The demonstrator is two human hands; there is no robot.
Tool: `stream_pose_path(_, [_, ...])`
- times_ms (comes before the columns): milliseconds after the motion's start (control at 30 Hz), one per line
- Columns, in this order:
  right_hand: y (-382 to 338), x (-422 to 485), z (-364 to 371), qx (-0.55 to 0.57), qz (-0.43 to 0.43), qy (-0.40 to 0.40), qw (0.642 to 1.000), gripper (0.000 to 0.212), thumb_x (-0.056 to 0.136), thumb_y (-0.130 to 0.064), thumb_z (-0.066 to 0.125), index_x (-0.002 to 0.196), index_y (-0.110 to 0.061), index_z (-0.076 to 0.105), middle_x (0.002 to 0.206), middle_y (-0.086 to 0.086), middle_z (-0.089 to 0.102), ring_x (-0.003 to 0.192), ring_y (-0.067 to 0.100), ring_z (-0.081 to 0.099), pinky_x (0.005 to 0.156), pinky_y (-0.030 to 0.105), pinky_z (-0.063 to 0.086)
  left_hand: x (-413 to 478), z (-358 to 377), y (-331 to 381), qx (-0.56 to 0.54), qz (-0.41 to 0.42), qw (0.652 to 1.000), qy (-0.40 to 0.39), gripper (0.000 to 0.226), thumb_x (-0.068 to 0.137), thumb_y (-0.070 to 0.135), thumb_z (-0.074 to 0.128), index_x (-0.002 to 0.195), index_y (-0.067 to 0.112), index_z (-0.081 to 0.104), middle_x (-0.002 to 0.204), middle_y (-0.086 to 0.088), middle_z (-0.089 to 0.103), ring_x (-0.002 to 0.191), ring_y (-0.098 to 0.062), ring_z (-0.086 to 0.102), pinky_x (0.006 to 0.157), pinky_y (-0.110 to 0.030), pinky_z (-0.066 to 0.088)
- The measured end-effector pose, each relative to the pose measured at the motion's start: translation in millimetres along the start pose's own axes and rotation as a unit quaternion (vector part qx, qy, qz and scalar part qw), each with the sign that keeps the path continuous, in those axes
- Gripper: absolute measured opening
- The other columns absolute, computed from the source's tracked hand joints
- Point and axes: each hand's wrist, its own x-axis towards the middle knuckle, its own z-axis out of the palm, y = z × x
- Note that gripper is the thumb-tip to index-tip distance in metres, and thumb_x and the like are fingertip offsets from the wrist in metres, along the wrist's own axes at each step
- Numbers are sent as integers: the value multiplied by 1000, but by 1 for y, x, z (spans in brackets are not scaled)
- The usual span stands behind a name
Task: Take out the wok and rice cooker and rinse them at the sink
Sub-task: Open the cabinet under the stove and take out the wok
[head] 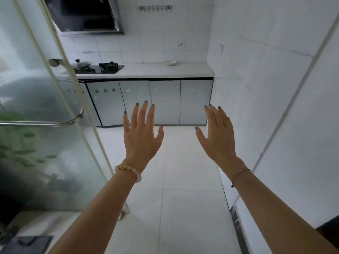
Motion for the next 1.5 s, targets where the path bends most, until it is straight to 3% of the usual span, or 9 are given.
stream_pose_path(467, [43, 88, 120, -29, -2, -38, 999, 66, 87, -44, 29, 142, -10, 36, 149, 7, 36, 141, 28, 26, 112, 51, 28, 71, 138, -44, 10, -21, 999, -39, 60, 86, 42, 37, 137, 12, 42, 145, -10, 42, 136, -32, 36, 112, -51, 19])
stream_pose_path(667, [58, 178, 186, -24, -5, -57, 998, 63, 89, -41, 33, 143, -9, 35, 148, 8, 37, 140, 29, 28, 112, 49, 29, 135, 221, -68, 8, -29, 997, -71, 63, 83, 37, 62, 137, 11, 43, 144, -13, 44, 135, -34, 38, 111, -51, 21])
stream_pose_path(767, [63, 217, 214, -13, -6, -50, 999, 61, 89, -37, 40, 143, -8, 36, 148, 9, 37, 139, 31, 28, 112, 49, 27, 165, 251, -77, 5, -28, 997, -65, 61, 83, 37, 58, 136, 10, 45, 143, -13, 45, 133, -34, 39, 110, -50, 21])
stream_pose_path(933, [76, 266, 255, -1, -9, -58, 998, 65, 88, -42, 31, 142, -6, 36, 147, 10, 38, 138, 33, 30, 112, 49, 28, 205, 294, -89, 5, -38, 997, -74, 60, 84, 35, 60, 136, 10, 43, 143, -12, 43, 135, -34, 37, 111, -50, 20])
stream_pose_path(1133, [105, 333, 312, 7, -26, -78, 997, 61, 88, -33, 43, 143, -7, 35, 148, 10, 36, 140, 32, 28, 111, 52, 28, 250, 355, -103, 17, -57, 995, -85, 60, 84, 38, 54, 136, 11, 41, 144, -12, 43, 135, -33, 37, 111, -49, 18])
stream_pose_path(1267, [126, 390, 349, 20, -38, -94, 995, 63, 87, -33, 43, 144, -8, 33, 149, 9, 34, 141, 31, 26, 112, 52, 26, 297, 403, -110, 34, -67, 992, -97, 61, 85, 43, 39, 137, 13, 40, 144, -11, 42, 135, -32, 37, 112, -50, 21])
stream_pose_path(1500, [161, 501, 420, 42, -64, -122, 990, 63, 87, -35, 41, 144, -9, 33, 149, 8, 36, 140, 30, 28, 111, 54, 29, 390, 482, -125, 57, -104, 988, -95, 61, 85, 43, 46, 138, 12, 40, 144, -11, 43, 135, -32, 37, 113, -51, 22])
